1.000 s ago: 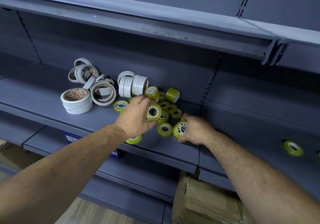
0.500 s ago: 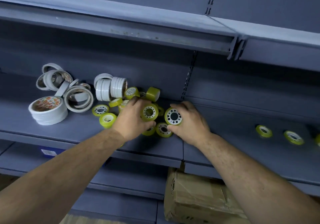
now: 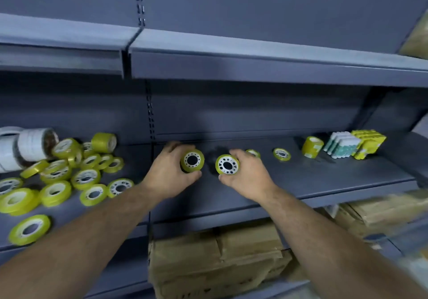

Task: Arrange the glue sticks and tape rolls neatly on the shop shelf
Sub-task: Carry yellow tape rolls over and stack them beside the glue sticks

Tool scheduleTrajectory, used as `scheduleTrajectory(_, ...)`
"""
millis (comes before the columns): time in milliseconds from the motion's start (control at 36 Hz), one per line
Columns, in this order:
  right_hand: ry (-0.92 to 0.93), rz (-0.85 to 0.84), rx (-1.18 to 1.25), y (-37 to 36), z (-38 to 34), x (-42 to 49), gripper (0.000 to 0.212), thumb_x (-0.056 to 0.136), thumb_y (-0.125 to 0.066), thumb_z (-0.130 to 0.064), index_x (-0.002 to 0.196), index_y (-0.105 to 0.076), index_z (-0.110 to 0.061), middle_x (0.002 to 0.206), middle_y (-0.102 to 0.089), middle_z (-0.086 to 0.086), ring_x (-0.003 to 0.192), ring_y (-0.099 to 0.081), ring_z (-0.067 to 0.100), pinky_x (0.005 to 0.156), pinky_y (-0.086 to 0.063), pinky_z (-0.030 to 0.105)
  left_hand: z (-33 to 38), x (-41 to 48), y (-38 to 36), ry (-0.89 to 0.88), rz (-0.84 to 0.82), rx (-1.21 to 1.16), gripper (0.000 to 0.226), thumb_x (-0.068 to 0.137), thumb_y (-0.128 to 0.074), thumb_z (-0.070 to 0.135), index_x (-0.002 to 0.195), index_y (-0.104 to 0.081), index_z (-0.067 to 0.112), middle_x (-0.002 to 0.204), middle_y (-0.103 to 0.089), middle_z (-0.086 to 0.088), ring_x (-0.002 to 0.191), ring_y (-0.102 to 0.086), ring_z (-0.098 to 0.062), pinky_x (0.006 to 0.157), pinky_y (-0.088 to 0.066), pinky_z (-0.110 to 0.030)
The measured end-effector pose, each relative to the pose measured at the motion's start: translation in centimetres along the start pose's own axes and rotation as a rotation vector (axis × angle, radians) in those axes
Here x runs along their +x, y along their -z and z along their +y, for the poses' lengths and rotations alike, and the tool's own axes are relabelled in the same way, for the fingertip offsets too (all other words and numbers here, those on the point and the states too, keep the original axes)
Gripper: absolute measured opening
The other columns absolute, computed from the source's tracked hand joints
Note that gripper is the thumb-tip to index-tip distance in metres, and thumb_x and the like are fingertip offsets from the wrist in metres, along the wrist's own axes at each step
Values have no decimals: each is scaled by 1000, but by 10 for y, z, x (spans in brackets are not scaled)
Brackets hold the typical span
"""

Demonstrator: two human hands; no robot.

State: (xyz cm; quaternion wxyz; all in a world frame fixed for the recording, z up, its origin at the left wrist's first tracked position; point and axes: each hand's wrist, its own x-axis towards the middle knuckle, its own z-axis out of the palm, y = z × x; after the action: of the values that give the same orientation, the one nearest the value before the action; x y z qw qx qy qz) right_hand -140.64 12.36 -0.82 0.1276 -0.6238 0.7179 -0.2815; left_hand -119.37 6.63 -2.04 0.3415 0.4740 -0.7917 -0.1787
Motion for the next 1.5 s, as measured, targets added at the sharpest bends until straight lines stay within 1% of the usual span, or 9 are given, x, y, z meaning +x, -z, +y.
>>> scheduleTrajectory(278,-70,-13,56,80,122,-3,70,70,-85,-42,132,-60,-23,112,-62,-13,103,-62,8,91,-51,24,95,37,-96,79,-69,-25,62,71,-81,27,129,-60,21,128,-53,4,118,-52,-13,96,-34,-16)
scheduleTrajectory(444,-70,0,56,114,166,11,64,71,-85,-39,129,-62,-23,120,-61,-5,105,-59,11,90,-47,23,128,61,-131,113,-112,25,36,71,-77,26,102,-66,13,105,-63,-3,96,-60,-22,85,-52,-37)
scheduleTrajectory(583,-84,37,68,129,183,28,51,72,-84,-36,118,-66,-24,107,-66,-5,93,-62,11,79,-52,27,120,96,-152,106,-189,117,27,66,-77,37,85,-62,24,86,-64,7,95,-59,-21,67,-40,-26)
scheduleTrajectory(722,-119,41,43,133,194,43,70,74,-83,-39,137,-58,-22,121,-66,-7,108,-62,12,89,-50,25,112,126,-172,97,-229,262,56,67,-76,53,116,-64,29,118,-66,4,108,-60,-21,85,-48,-27)
scheduleTrajectory(833,-129,45,22,133,202,55,72,74,-83,-39,139,-56,-23,121,-64,-9,107,-59,10,85,-42,17,105,141,-186,77,-254,248,46,72,-76,42,114,-65,25,116,-68,3,104,-62,-21,71,-37,-21)
scheduleTrajectory(1056,-113,-8,18,126,215,79,74,72,-84,-42,138,-57,-24,127,-62,-9,110,-60,10,87,-45,18,97,151,-200,140,-328,244,53,63,-80,36,112,-65,25,114,-65,2,102,-62,-20,83,-53,-31)
scheduleTrajectory(1278,-13,-50,-7,130,217,100,65,73,-83,-35,132,-60,-22,124,-65,-2,113,-61,17,95,-48,27,99,165,-201,196,-454,373,49,70,-79,40,113,-61,24,111,-63,2,99,-60,-18,82,-53,-31)
scheduleTrajectory(1417,-1,-66,-1,130,220,110,68,73,-83,-33,135,-58,-23,128,-63,-2,117,-58,17,97,-45,25,108,167,-200,153,-506,424,75,69,-80,42,137,-51,28,132,-56,4,118,-54,-19,93,-49,-28)
scheduleTrajectory(1500,3,-85,-12,127,223,115,69,73,-83,-36,136,-57,-26,129,-62,-4,116,-58,15,95,-45,22,112,166,-198,109,-511,453,60,71,-78,36,127,-59,32,128,-59,4,114,-56,-19,85,-48,-24)
